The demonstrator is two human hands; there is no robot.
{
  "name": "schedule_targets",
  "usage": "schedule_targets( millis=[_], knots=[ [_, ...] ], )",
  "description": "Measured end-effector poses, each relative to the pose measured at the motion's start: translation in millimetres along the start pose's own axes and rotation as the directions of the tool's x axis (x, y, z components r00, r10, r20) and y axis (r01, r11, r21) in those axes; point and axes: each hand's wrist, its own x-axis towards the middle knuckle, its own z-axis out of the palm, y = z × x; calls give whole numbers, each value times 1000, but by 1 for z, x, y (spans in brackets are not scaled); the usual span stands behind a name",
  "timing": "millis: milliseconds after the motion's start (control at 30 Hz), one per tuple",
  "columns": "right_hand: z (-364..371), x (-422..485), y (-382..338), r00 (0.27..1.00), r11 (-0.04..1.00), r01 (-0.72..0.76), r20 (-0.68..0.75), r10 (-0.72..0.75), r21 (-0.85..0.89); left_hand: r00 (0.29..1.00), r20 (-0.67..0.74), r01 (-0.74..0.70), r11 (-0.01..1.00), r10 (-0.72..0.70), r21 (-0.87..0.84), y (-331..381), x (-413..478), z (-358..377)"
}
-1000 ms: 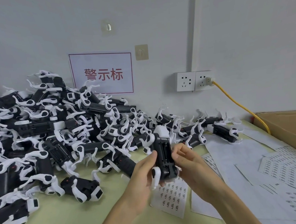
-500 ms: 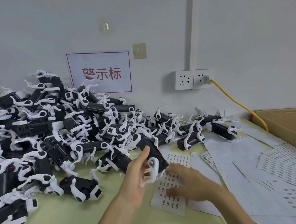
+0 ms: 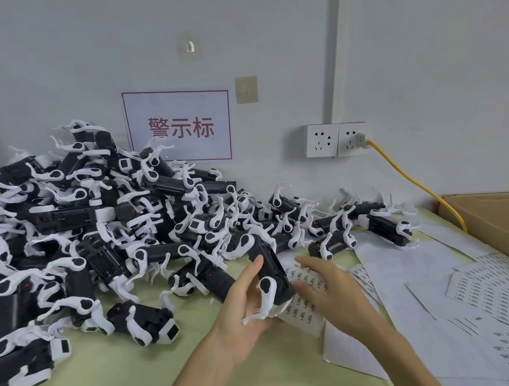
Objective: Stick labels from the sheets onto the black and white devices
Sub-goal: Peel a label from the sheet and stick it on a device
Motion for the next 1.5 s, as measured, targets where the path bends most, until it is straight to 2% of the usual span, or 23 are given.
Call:
schedule_targets(
  millis=[100,200,400,633,800,1067,1367,1500],
  knots=[
    [3,-1,-4,984,991,135,-119,-131,25,999,-33,-8,999,6,-47,-2,1,0],
    [8,-1,-6,963,973,231,-147,-225,24,999,-34,-34,996,31,-80,-5,3,2],
    [10,-2,-6,976,981,185,-124,-177,56,996,13,-90,992,91,-89,-3,3,0],
    [5,-4,-10,976,989,111,-201,-90,99,996,-51,-76,996,78,45,-2,-1,3],
    [4,-5,-12,979,986,69,-199,-37,154,990,-62,-115,983,125,145,-3,-3,7],
    [10,-5,-14,977,982,46,-211,-6,181,992,-40,-112,987,118,112,-6,0,4],
    [6,-4,-10,980,983,79,-196,-46,164,987,-94,-115,985,128,129,-5,-2,6],
    [4,-3,-11,977,972,169,-159,-143,163,985,-95,-130,982,144,136,-4,-2,6]
  ],
)
